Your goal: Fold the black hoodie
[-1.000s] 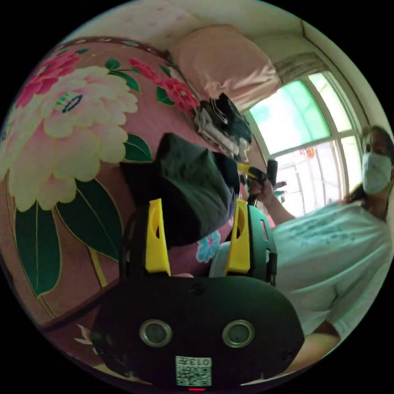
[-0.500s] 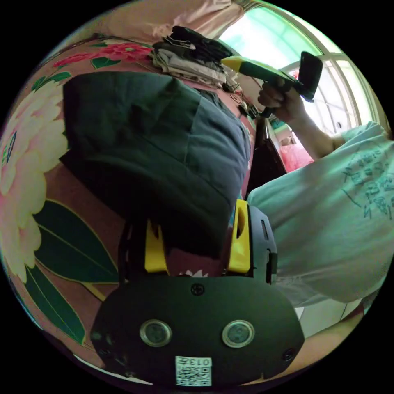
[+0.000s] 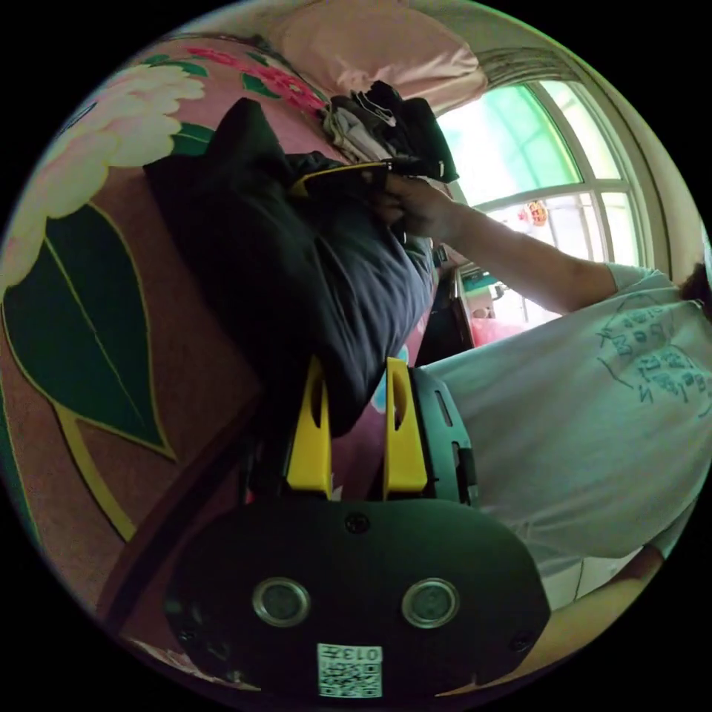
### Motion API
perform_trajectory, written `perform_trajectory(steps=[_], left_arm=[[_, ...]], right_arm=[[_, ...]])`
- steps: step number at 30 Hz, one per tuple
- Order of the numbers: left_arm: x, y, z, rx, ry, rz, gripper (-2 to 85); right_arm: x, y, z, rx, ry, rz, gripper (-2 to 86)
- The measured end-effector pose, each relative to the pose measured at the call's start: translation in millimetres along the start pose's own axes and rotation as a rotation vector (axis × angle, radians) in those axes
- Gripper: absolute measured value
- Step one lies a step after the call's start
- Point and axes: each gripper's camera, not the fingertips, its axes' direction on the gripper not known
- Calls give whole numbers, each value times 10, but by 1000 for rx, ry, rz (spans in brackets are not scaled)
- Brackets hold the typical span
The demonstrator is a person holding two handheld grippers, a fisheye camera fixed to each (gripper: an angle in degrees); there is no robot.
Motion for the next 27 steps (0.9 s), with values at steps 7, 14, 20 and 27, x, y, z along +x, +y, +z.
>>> perform_trajectory(steps=[7, 14, 20, 27], left_arm=[[191, 410, -597, 128, -49, -53, 55], [728, -689, 453, -42, -455, 190, 0], [347, -957, 1117, -149, -508, 34, -4], [951, -1047, 1067, 51, -867, 203, -3]], right_arm=[[-620, 52, -981, 174, 78, -111, -2], [-1154, -522, -47, -74, 199, -330, 0], [-949, -527, -359, -88, 31, -182, 0], [-1022, 995, -1600, 270, 352, -13, -1]])
